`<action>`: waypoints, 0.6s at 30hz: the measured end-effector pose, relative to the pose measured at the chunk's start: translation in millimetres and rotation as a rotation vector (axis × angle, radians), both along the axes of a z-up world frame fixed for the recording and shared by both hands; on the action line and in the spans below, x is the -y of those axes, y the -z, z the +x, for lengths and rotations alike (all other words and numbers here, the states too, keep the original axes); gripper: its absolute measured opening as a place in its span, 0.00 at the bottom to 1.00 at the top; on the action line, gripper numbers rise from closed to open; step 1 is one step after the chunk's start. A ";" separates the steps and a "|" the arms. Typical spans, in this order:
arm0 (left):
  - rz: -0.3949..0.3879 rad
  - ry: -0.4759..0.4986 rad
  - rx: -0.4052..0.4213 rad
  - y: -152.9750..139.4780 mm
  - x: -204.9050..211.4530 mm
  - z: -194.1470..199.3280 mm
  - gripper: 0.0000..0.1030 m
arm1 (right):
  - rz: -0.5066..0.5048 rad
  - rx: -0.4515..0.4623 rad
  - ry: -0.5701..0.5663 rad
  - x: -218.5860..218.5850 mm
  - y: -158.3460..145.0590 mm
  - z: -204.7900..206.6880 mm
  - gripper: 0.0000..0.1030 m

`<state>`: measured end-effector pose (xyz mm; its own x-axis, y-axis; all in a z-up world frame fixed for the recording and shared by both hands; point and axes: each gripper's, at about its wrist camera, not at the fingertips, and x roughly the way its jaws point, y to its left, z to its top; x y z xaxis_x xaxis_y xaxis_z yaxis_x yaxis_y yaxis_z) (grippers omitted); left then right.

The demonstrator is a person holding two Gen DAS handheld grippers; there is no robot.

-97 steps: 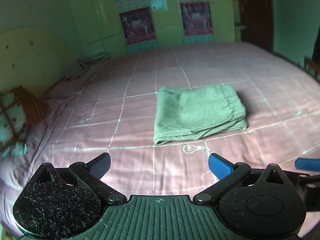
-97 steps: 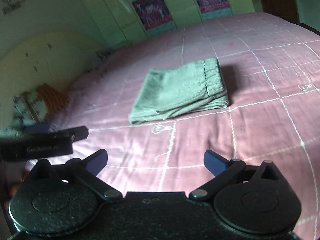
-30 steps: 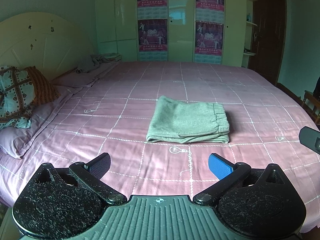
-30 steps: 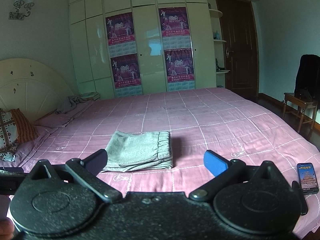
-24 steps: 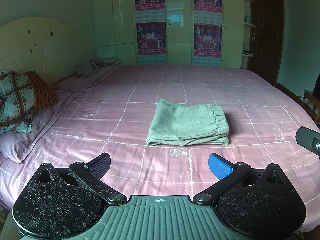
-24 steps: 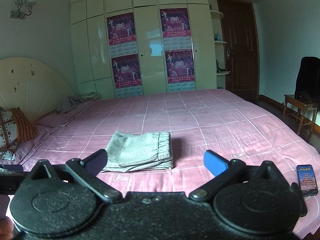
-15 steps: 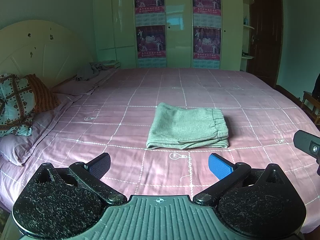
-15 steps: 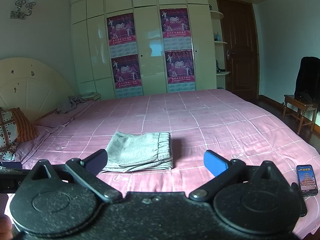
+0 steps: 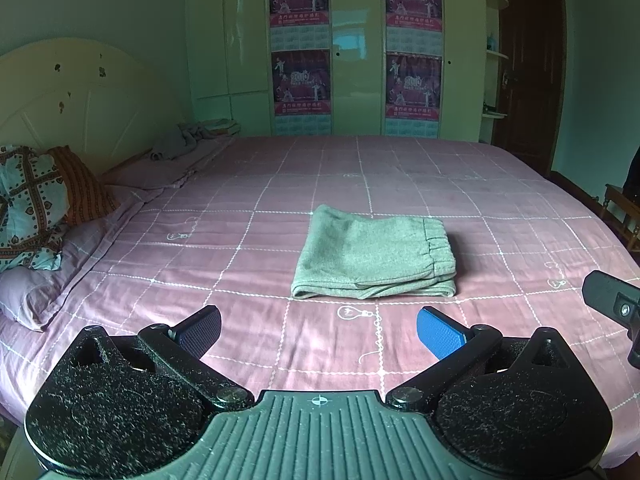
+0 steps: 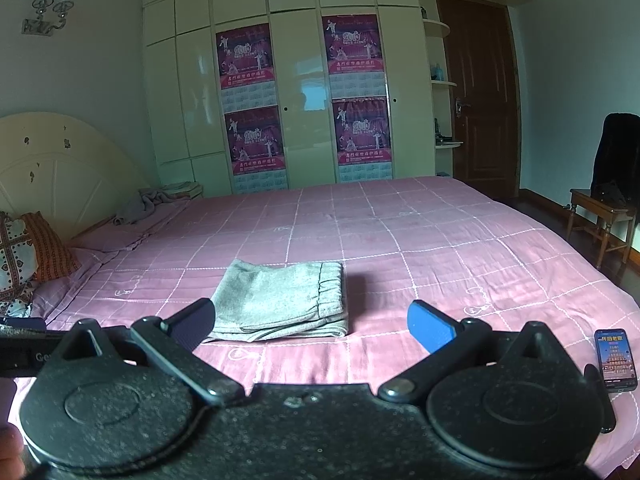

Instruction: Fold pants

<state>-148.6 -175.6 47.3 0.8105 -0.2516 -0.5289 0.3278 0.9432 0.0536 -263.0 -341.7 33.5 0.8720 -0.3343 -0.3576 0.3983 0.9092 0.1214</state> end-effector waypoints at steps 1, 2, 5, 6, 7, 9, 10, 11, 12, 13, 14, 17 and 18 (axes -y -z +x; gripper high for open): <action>-0.001 0.000 -0.002 0.1 0.3 0.3 1.00 | 0.001 0.000 -0.002 0.2 -0.2 0.1 1.00; -0.001 0.000 -0.004 0.2 0.8 0.9 1.00 | 0.001 -0.001 -0.004 1.0 -0.5 0.2 1.00; -0.003 0.004 -0.010 0.6 1.8 3.0 1.00 | 0.001 -0.001 -0.007 1.8 -1.2 0.3 1.00; -0.002 0.005 -0.011 0.9 2.3 3.7 1.00 | 0.001 -0.001 -0.009 3.3 -1.2 0.4 1.00; -0.002 0.005 -0.013 1.4 2.8 4.5 1.00 | 0.000 -0.001 -0.010 3.9 -1.4 0.7 1.00; -0.007 0.009 -0.022 2.3 3.7 7.3 1.00 | 0.001 0.001 -0.010 5.1 -1.3 1.1 1.00; -0.009 0.011 -0.031 2.8 4.1 9.1 1.00 | 0.003 0.002 -0.010 5.7 -1.5 1.1 1.00; -0.011 0.012 -0.037 3.4 4.8 11.2 1.00 | 0.004 0.002 -0.008 6.6 -1.1 1.5 1.00; -0.012 0.015 -0.041 4.0 5.7 12.8 1.00 | 0.006 0.001 -0.008 8.0 0.0 1.9 1.00; -0.012 0.020 -0.044 4.6 6.6 14.7 1.00 | 0.010 0.001 -0.009 8.9 0.1 2.2 1.00; -0.017 0.028 -0.044 5.2 7.2 16.3 1.00 | 0.012 0.001 -0.011 9.3 0.8 2.9 1.00; -0.031 0.038 -0.035 7.4 8.4 19.8 1.00 | 0.011 0.002 -0.009 10.1 2.4 3.7 1.00; -0.031 0.037 -0.035 8.3 8.9 21.5 1.00 | 0.008 0.001 -0.007 10.7 3.3 3.9 1.00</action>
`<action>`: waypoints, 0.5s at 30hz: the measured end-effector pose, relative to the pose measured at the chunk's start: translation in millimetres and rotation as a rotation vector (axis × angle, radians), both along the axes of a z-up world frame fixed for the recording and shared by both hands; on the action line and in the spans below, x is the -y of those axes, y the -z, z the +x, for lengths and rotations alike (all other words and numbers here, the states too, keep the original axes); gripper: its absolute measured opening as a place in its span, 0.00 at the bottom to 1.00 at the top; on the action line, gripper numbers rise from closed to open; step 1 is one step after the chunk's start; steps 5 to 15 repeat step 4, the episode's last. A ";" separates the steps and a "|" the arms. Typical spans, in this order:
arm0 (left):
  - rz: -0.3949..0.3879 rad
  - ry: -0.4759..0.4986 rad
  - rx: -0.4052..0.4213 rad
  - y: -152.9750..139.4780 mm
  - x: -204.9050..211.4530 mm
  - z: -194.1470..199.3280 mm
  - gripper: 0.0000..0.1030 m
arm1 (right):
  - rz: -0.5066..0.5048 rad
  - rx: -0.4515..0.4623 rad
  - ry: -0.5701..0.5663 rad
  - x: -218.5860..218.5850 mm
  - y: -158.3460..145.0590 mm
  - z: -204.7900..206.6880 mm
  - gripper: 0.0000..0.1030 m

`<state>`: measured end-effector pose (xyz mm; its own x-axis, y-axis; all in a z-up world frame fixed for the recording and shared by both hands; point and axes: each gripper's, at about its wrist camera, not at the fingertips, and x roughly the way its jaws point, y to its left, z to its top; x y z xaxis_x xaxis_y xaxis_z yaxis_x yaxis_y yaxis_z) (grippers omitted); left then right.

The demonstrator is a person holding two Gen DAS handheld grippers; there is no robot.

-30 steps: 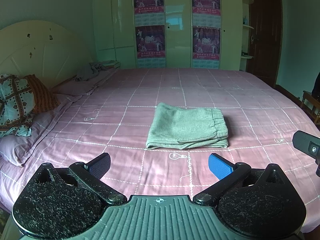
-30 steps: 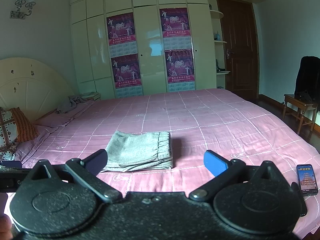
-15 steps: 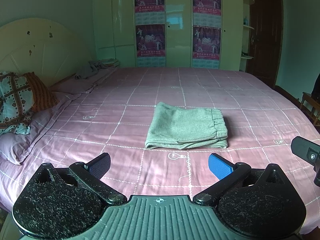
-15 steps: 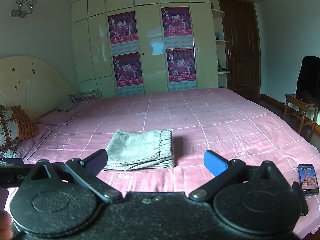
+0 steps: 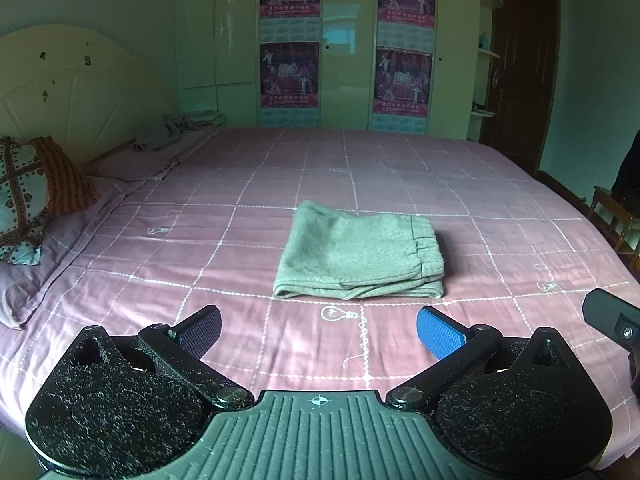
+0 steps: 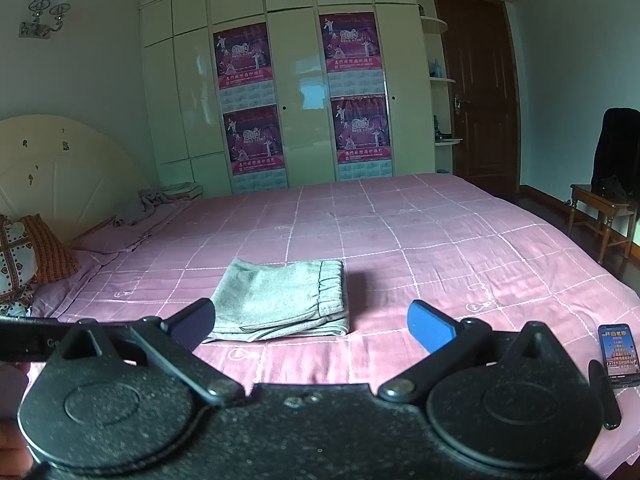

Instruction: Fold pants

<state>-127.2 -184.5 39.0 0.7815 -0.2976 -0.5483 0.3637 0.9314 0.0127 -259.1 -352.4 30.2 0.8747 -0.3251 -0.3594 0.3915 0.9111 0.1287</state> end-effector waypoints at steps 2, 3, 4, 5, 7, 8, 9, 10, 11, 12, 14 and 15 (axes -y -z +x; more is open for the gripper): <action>0.003 -0.014 -0.003 1.7 0.9 5.5 1.00 | 0.000 -0.001 0.000 0.5 1.8 1.7 1.00; 0.002 -0.016 -0.006 2.0 1.0 8.6 1.00 | 0.003 -0.003 -0.002 0.8 2.8 2.9 1.00; 0.002 -0.023 -0.015 2.1 1.5 13.1 1.00 | 0.007 -0.005 -0.002 1.0 4.0 4.4 1.00; 0.002 -0.023 -0.015 2.1 1.5 13.1 1.00 | 0.007 -0.005 -0.002 1.0 4.0 4.4 1.00; 0.002 -0.023 -0.015 2.1 1.5 13.1 1.00 | 0.007 -0.005 -0.002 1.0 4.0 4.4 1.00; 0.002 -0.023 -0.015 2.1 1.5 13.1 1.00 | 0.007 -0.005 -0.002 1.0 4.0 4.4 1.00; 0.002 -0.023 -0.015 2.1 1.5 13.1 1.00 | 0.007 -0.005 -0.002 1.0 4.0 4.4 1.00; 0.002 -0.023 -0.015 2.1 1.5 13.1 1.00 | 0.007 -0.005 -0.002 1.0 4.0 4.4 1.00; 0.002 -0.023 -0.015 2.1 1.5 13.1 1.00 | 0.007 -0.005 -0.002 1.0 4.0 4.4 1.00; 0.002 -0.023 -0.015 2.1 1.5 13.1 1.00 | 0.007 -0.005 -0.002 1.0 4.0 4.4 1.00; 0.002 -0.023 -0.015 2.1 1.5 13.1 1.00 | 0.007 -0.005 -0.002 1.0 4.0 4.4 1.00; 0.002 -0.023 -0.015 2.1 1.5 13.1 1.00 | 0.007 -0.005 -0.002 1.0 4.0 4.4 1.00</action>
